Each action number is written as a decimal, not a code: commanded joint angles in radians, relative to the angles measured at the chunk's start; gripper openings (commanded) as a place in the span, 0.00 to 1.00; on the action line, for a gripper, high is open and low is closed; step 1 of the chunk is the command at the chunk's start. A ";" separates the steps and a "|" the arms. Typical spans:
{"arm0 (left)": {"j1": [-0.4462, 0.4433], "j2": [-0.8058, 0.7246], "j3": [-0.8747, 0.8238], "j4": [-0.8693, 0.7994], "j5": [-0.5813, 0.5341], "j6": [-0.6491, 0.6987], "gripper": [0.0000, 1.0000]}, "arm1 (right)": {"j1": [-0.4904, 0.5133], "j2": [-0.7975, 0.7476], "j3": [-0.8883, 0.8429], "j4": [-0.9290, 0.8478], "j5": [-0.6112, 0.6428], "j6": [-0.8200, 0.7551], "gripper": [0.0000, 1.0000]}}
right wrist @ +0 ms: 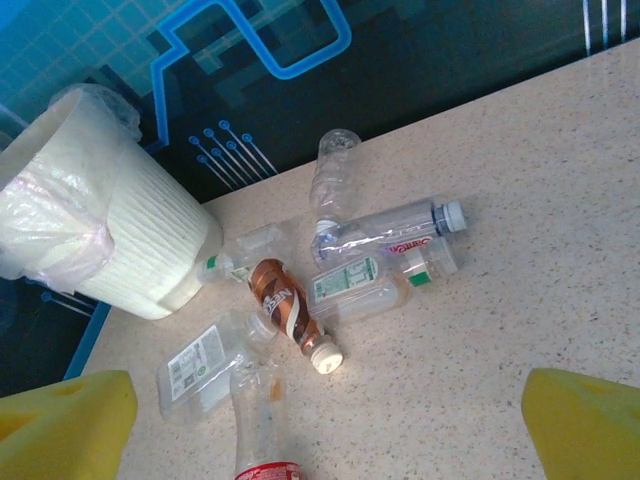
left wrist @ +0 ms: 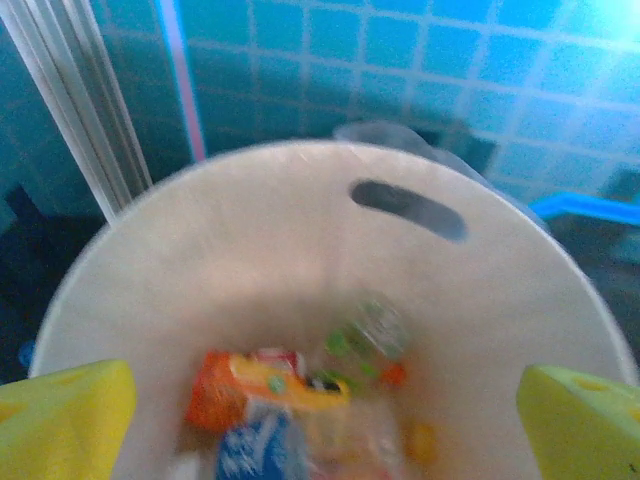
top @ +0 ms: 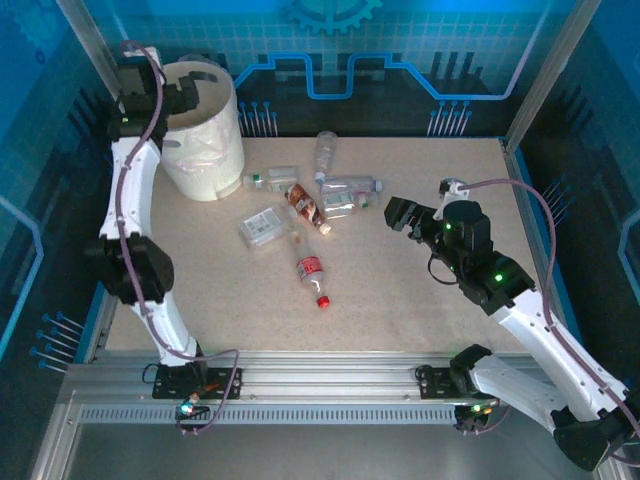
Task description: Put the plastic bottles in the bin
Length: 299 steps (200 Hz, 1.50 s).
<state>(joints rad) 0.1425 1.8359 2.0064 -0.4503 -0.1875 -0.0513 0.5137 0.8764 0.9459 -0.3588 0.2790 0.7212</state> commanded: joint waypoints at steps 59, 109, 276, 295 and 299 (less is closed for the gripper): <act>-0.287 -0.464 -0.647 0.234 0.193 0.120 0.99 | -0.020 0.006 0.007 0.002 -0.098 -0.019 1.00; -0.386 -0.365 -0.626 -0.214 0.204 0.509 0.99 | -0.026 -0.025 -0.025 0.005 -0.075 -0.019 1.00; -0.382 0.298 -0.189 -0.628 0.079 0.787 0.99 | -0.033 -0.055 -0.038 -0.022 0.004 -0.018 1.00; -0.380 0.313 -0.196 -0.594 0.051 0.797 0.99 | -0.033 -0.061 -0.041 -0.023 0.010 -0.024 1.00; -0.379 0.318 -0.194 -0.594 0.053 0.798 0.99 | -0.034 -0.062 -0.041 -0.022 0.011 -0.026 1.00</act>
<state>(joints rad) -0.2443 2.1284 1.7920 -1.0161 -0.1020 0.7071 0.4942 0.8341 0.9138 -0.3603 0.2600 0.7139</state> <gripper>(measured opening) 0.989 0.999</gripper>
